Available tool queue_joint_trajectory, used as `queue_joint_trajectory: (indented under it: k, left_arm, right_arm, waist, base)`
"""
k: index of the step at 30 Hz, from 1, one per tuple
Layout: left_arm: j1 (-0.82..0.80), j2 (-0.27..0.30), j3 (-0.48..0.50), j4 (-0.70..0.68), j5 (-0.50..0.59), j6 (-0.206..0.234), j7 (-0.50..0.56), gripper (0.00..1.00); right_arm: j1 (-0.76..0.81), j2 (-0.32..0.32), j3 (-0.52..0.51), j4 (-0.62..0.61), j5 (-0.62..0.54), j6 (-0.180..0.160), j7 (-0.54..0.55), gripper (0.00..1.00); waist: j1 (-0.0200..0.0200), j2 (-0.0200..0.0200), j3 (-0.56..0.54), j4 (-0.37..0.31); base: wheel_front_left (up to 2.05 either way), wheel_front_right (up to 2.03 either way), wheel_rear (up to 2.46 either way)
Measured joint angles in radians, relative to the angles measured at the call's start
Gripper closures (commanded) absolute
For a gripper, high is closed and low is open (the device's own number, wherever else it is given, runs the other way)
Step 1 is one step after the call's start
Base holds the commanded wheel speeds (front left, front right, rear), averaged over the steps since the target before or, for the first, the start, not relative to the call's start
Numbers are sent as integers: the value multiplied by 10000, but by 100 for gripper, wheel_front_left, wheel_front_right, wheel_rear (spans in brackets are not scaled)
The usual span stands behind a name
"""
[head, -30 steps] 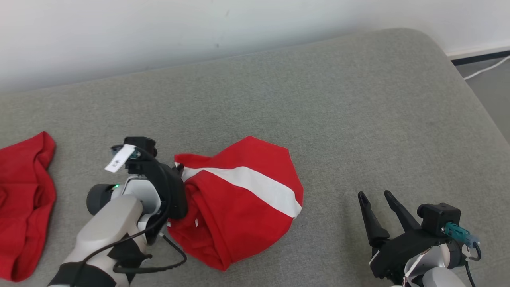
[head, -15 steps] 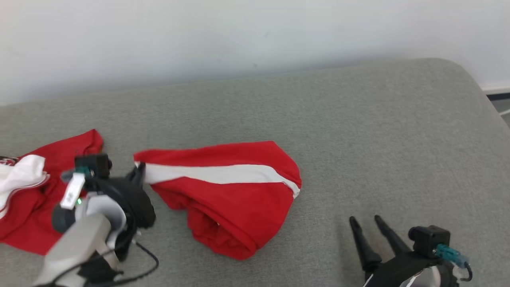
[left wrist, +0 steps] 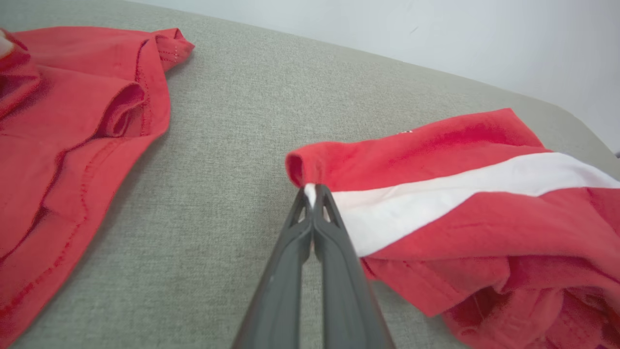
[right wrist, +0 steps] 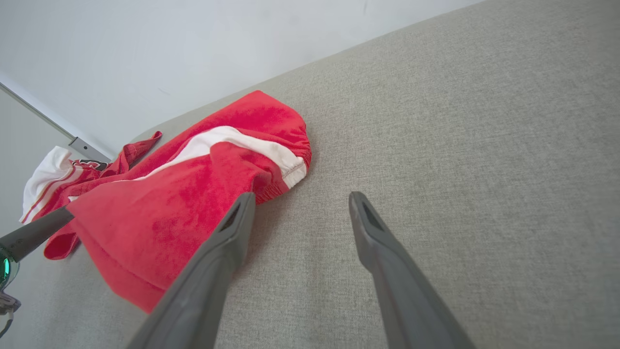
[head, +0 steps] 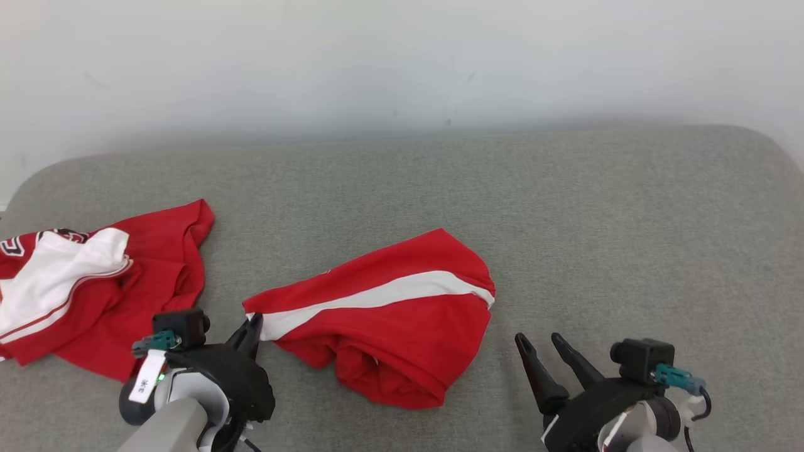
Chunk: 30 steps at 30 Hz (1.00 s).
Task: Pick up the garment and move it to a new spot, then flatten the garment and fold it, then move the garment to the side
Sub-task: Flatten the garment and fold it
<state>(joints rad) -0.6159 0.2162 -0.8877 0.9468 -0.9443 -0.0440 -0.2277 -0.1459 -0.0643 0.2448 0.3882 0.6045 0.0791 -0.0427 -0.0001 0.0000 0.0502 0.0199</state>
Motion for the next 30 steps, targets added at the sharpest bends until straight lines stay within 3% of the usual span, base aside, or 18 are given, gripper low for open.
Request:
queue_joint_trajectory:
  k: [1, 17, 25, 30]
  left_arm:
    - [2, -4, -29, -17, 29, 98, -29, 0]
    - [413, 88, 288, -1488, 481, 991, -207, 0]
    - [343, -13, 510, -1632, 291, 959, -211, 0]
    - [314, -326, 713, -1442, -211, 629, 4, 0]
  right_arm:
    - [-88, 6, 48, 65, 12, 0, 0, 0]
    - [-1570, 56, 48, 1605, 520, -98, -31, 0]
    - [-2223, 63, 209, 2690, 734, -178, -10, 0]
    - [-2699, 63, 826, 3156, 1164, -236, -13, 0]
  waist:
    - [0, -1, -3, 49]
    - [1, 0, 214, 602]
    - [1, -1, 406, 792]
    - [1, 0, 618, 843]
  base:
    - [0, 0, 0]
    - [0, 0, 0]
    - [0, 0, 0]
    - [0, 0, 0]
